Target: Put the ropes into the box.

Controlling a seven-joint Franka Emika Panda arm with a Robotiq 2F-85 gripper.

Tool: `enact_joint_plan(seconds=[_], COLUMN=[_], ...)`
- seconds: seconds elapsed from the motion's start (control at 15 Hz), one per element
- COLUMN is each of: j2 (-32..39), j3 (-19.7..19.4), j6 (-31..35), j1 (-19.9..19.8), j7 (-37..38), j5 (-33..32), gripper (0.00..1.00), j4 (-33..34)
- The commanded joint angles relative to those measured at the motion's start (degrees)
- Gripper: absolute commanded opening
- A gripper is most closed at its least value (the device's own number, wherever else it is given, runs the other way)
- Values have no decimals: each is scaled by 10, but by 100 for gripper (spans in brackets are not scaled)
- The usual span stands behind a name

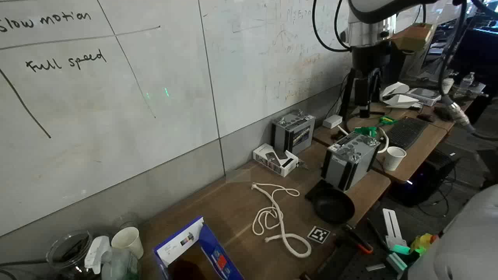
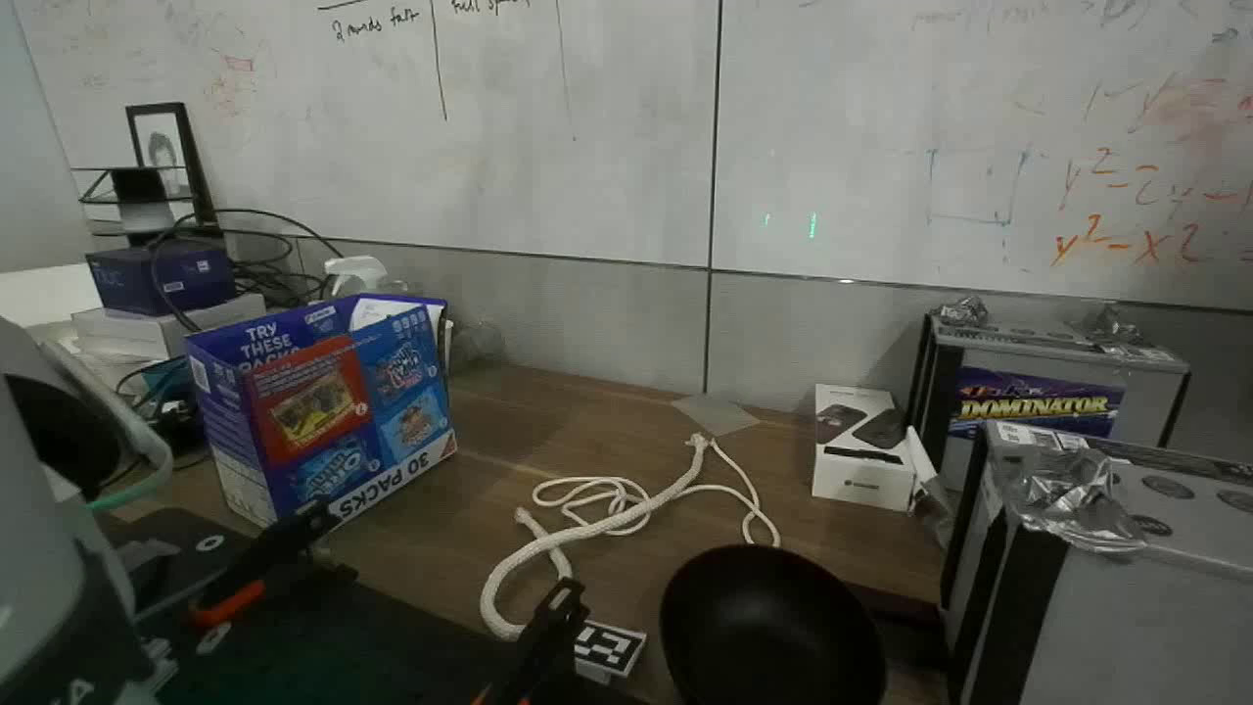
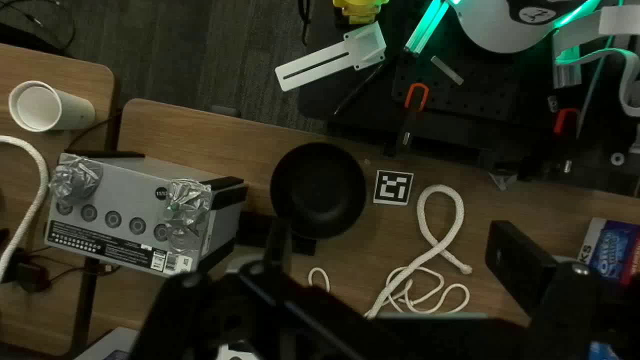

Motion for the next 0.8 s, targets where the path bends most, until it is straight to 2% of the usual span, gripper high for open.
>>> enact_joint_plan(seconds=[0.0,0.47,0.73], j2=[0,0,15], j3=[-7,-10,-24], j6=[-2,10,91], j1=[9,9,2], j7=[4,2,7], j5=[-3,-8,-23], gripper=[100,100,100], j4=[4,2,-38])
